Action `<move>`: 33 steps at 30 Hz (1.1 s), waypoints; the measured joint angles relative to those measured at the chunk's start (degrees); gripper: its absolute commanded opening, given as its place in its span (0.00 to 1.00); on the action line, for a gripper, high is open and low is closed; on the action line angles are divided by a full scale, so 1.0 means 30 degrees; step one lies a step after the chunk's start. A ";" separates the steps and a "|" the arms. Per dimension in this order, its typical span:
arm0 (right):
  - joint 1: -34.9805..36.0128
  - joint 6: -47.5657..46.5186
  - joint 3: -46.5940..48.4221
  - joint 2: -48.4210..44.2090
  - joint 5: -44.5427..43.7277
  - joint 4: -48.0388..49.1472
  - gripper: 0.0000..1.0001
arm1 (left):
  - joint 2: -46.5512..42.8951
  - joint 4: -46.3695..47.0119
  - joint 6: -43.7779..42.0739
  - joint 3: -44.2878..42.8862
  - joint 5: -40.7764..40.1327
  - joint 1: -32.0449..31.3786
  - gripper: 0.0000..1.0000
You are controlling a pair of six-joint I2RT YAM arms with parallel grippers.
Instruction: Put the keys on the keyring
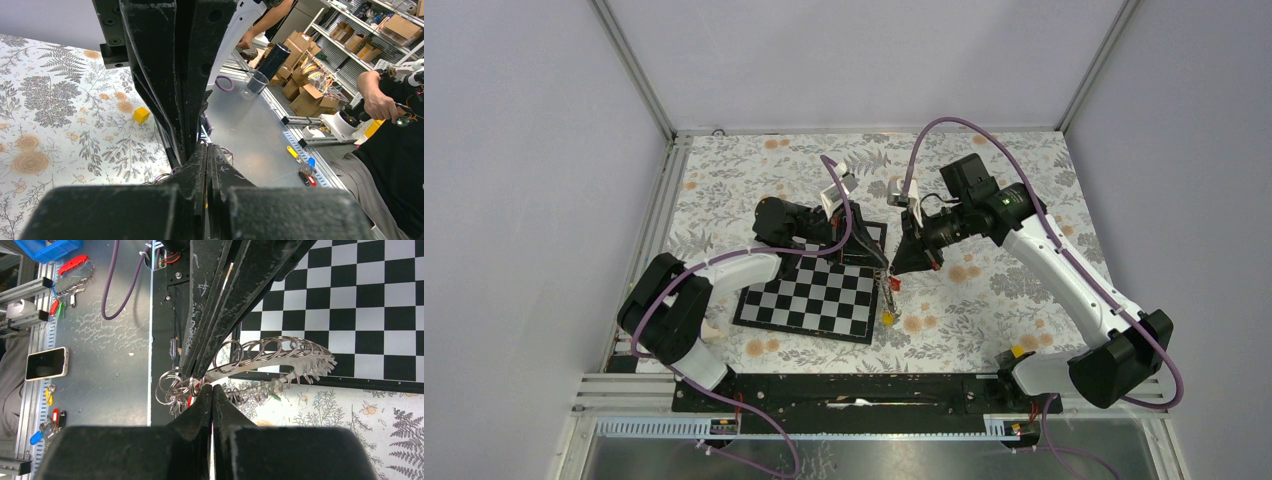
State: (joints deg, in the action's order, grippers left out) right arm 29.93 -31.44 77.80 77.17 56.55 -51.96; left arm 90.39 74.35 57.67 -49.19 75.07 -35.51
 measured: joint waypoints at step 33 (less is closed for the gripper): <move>-0.0627 -0.0357 0.0007 -0.1064 0.0095 -0.0160 0.33 | 0.0372 0.1115 0.0998 0.0000 -0.0131 0.0000 0.00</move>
State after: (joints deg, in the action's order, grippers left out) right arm 28.05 -32.51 77.82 73.97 56.84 -52.45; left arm 91.50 77.69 60.66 -49.19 74.67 -35.51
